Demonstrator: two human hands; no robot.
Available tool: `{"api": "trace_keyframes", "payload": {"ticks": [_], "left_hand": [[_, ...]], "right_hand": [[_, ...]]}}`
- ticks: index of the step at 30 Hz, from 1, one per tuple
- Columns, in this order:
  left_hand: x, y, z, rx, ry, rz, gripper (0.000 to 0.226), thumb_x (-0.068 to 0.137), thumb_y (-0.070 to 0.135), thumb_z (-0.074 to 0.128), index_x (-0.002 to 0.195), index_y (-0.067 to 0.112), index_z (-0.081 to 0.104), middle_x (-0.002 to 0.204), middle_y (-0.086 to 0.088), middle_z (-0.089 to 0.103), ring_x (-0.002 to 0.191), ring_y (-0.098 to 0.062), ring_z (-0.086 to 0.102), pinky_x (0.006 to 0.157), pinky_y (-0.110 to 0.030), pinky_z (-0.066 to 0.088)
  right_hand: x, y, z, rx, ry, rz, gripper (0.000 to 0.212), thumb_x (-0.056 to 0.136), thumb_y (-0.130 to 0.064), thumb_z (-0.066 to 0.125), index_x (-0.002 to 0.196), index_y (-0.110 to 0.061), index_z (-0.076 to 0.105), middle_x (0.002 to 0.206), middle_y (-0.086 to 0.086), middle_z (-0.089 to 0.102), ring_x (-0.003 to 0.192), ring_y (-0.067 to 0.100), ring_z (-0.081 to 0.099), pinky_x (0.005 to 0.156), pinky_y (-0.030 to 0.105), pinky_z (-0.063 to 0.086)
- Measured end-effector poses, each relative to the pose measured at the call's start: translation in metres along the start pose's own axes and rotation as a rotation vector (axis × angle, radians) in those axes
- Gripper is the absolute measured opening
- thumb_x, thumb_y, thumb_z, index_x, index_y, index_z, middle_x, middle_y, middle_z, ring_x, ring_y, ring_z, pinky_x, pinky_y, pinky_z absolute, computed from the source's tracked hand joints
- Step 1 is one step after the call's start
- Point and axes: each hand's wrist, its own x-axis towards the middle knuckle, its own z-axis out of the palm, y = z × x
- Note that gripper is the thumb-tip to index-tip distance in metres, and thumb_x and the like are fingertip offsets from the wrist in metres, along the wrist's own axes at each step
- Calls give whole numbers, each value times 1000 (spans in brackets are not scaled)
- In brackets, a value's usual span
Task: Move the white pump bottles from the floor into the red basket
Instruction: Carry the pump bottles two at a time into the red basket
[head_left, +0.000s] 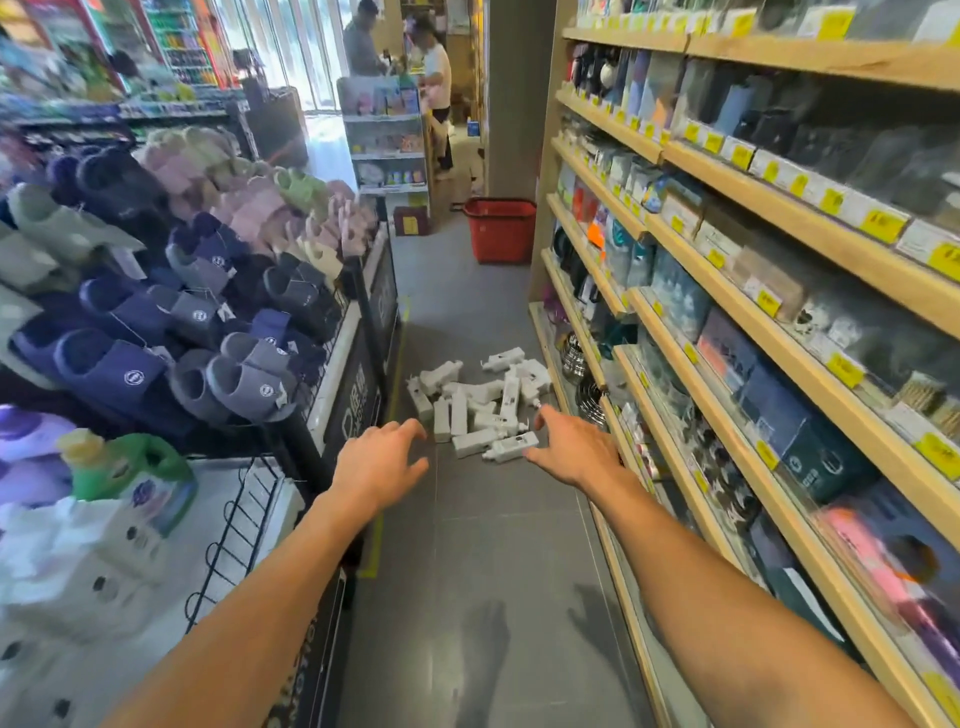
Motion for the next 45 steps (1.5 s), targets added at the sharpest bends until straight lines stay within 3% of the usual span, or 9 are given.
{"api": "trace_keyframes", "payload": {"ticks": [3, 8, 15, 24, 32, 39, 45], "left_hand": [[30, -5, 4, 13, -17, 1, 38, 97, 47, 52, 131, 31, 50, 122, 4, 62, 109, -22, 61, 86, -40, 52], [93, -16, 10, 9, -36, 30, 40, 97, 47, 53, 133, 30, 49, 119, 3, 62, 107, -23, 61, 91, -44, 50], [191, -38, 1, -42, 0, 60, 38, 94, 43, 55, 129, 30, 52, 124, 1, 65, 112, -26, 62, 91, -43, 51], [280, -65, 11, -90, -46, 91, 38, 93, 43, 57, 128, 30, 52, 122, 4, 65, 110, -25, 62, 89, -40, 49], [366, -62, 19, -90, -46, 129, 39, 94, 45, 56, 131, 32, 53, 126, 6, 64, 116, -22, 61, 90, -39, 48], [454, -50, 14, -81, -70, 121, 36, 93, 47, 55, 126, 30, 52, 123, 4, 62, 108, -24, 62, 85, -39, 49], [517, -50, 14, -58, -66, 93, 39, 94, 47, 55, 130, 33, 50, 124, 7, 61, 111, -21, 61, 89, -40, 49]], "right_hand": [[29, 2, 0, 3, -2, 3, 49, 92, -58, 66, 125, -25, 51, 122, 1, 63, 108, 26, 61, 79, 37, 40], [84, 3, -1, 27, 8, 18, 56, 87, -66, 66, 124, -27, 52, 126, 0, 65, 109, 25, 62, 81, 38, 42], [164, -5, -18, -27, 31, 69, 53, 93, -57, 64, 134, -25, 51, 131, 2, 64, 117, 27, 61, 93, 41, 46], [250, -10, -24, -75, 55, 138, 31, 96, -37, 61, 120, -21, 50, 110, 5, 67, 93, 26, 57, 78, 38, 42], [333, 6, -30, -85, 45, 148, 31, 96, -36, 61, 121, -22, 51, 114, 5, 66, 97, 28, 59, 76, 36, 40], [412, 44, -43, -71, 34, 164, 29, 95, -38, 63, 119, -25, 54, 121, 4, 67, 110, 29, 63, 86, 39, 47], [478, 65, -49, -95, 28, 107, 27, 97, -38, 60, 119, -24, 54, 117, 3, 66, 107, 27, 63, 83, 36, 45]]}}
